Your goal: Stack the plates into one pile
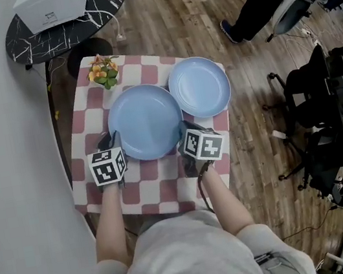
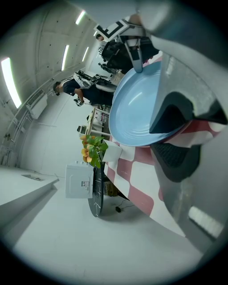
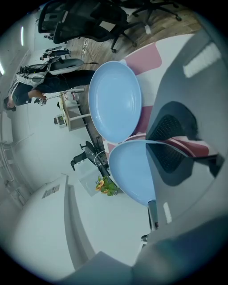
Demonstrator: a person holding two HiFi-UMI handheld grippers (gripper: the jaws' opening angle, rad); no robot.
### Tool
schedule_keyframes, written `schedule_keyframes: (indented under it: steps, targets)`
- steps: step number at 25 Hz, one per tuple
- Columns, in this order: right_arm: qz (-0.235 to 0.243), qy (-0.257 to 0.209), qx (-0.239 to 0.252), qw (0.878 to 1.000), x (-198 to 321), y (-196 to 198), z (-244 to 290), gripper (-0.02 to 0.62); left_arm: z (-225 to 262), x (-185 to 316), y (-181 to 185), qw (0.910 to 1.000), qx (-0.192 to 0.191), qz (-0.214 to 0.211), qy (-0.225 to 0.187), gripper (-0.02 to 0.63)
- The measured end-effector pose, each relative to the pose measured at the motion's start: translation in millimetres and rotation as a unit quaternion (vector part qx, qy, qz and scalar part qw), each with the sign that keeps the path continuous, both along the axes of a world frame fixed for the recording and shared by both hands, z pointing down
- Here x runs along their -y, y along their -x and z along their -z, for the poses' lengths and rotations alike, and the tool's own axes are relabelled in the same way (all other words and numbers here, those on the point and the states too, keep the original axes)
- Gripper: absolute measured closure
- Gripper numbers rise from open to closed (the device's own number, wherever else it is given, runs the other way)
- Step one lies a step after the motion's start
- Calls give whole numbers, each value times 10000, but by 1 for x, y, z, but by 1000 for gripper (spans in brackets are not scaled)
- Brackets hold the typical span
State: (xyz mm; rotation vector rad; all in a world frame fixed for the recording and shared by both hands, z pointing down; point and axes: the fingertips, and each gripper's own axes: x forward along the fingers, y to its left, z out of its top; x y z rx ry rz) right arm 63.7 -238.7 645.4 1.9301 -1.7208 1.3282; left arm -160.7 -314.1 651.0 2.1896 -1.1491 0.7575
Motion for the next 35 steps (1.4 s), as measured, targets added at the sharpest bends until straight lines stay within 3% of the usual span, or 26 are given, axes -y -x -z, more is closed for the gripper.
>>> schedule_keyframes:
  steps: [11, 21, 23, 28, 35]
  targets:
    - [-62, 179, -154, 9997, -7, -2, -11, 568, 1, -2, -5, 9982, 287, -435, -298, 498]
    - [165, 107, -556, 9983, -5, -2, -7, 545, 9, -5, -2, 9981, 229, -368, -437, 465]
    - [186, -75, -654, 9977, -3, -3, 2, 529, 20, -3, 1, 9974, 172, -282, -634, 469]
    - [253, -1033, -861, 9906, 6, 1, 51, 594, 66, -1, 3, 9916, -194, -174, -1268, 601]
    - [529, -2179, -1375, 9648, 2, 13, 124, 594, 147, -13, 14, 9660, -861, -30, -2439, 603]
